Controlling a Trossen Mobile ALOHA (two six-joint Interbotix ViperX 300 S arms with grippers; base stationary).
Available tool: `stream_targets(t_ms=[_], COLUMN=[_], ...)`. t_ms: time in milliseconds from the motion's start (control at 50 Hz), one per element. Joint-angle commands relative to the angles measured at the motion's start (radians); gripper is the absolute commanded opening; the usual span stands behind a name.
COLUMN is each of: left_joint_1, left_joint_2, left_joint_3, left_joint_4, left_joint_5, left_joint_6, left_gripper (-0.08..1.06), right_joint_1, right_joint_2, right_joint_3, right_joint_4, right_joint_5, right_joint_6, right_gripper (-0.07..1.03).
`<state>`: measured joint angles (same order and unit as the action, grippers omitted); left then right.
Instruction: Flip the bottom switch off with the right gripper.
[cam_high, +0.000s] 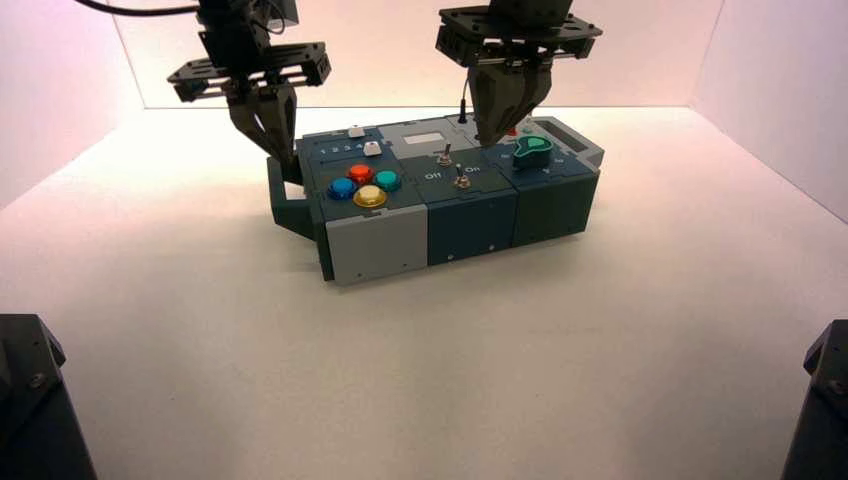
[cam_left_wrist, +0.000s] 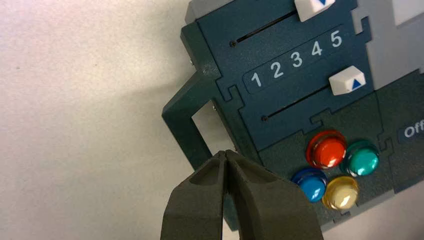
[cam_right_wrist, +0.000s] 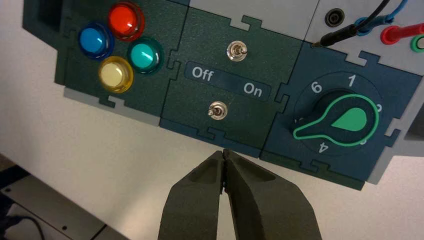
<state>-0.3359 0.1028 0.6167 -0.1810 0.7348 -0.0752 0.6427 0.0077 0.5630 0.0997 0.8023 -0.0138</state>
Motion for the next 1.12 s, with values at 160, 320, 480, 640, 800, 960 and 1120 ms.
stream_targets(t_ms=[160, 320, 480, 640, 800, 960, 1120], left_joint_1=[0.017, 0.017, 0.017, 0.017, 0.015, 0.017, 0.018], left_joint_2=[-0.1, -0.124, -0.126, -0.133, -0.13, -0.129, -0.135], left_joint_3=[-0.046, -0.035, -0.014, -0.002, -0.012, -0.014, -0.014], left_joint_4=[0.005, 0.003, 0.002, 0.002, 0.002, 0.002, 0.003], left_joint_5=[0.046, 0.009, -0.054, -0.06, -0.063, -0.064, -0.063], left_joint_6=[0.094, 0.101, 0.103, 0.103, 0.104, 0.104, 0.106], left_gripper=[-0.03, -0.03, -0.03, -0.03, -0.03, -0.03, -0.03], right_joint_1=[0.0, 0.0, 0.0, 0.0, 0.0, 0.0, -0.002], right_joint_2=[-0.103, -0.15, -0.166, -0.183, -0.206, -0.219, -0.227], right_joint_3=[-0.011, -0.005, 0.003, 0.026, 0.057, 0.071, 0.074], right_joint_4=[0.009, 0.009, 0.008, 0.008, 0.008, 0.002, -0.005], right_joint_5=[0.051, 0.057, 0.072, 0.067, 0.055, 0.048, 0.048], right_joint_6=[-0.012, -0.017, -0.02, -0.017, -0.015, -0.014, -0.014], right_gripper=[-0.02, -0.02, -0.02, -0.02, -0.02, -0.02, -0.02])
